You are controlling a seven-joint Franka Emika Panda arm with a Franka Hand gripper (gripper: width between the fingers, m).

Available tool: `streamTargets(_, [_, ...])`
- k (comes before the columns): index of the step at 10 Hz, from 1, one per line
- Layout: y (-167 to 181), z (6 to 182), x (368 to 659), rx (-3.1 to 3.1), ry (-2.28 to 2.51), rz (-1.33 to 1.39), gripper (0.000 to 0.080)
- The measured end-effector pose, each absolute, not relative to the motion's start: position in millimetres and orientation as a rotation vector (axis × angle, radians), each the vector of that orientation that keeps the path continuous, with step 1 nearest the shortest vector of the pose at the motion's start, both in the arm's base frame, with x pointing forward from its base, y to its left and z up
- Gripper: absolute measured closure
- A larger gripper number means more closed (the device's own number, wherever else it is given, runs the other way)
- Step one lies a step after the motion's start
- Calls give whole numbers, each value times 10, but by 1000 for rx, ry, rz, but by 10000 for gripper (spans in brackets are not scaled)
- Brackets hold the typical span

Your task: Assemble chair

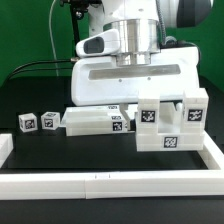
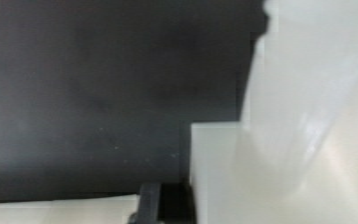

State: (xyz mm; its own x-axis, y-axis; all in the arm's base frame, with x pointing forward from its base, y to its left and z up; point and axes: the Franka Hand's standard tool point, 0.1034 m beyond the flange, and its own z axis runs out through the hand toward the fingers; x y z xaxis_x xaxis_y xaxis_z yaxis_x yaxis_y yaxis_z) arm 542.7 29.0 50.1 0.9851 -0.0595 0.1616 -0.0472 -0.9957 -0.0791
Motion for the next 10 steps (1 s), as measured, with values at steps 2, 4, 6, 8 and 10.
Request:
streamTargets(2, [311,540,5417,-3030,61,-64,768])
streamTargets(4, [166,872,5359,-3000,4,314,768])
streamTargets(6, [213,912,5348,-2967,51,566,768])
streamTargets(8, [224,882,5289,-2908,40,760,768])
streamTargets(10, [223,846,5287,-2848,26,941,768])
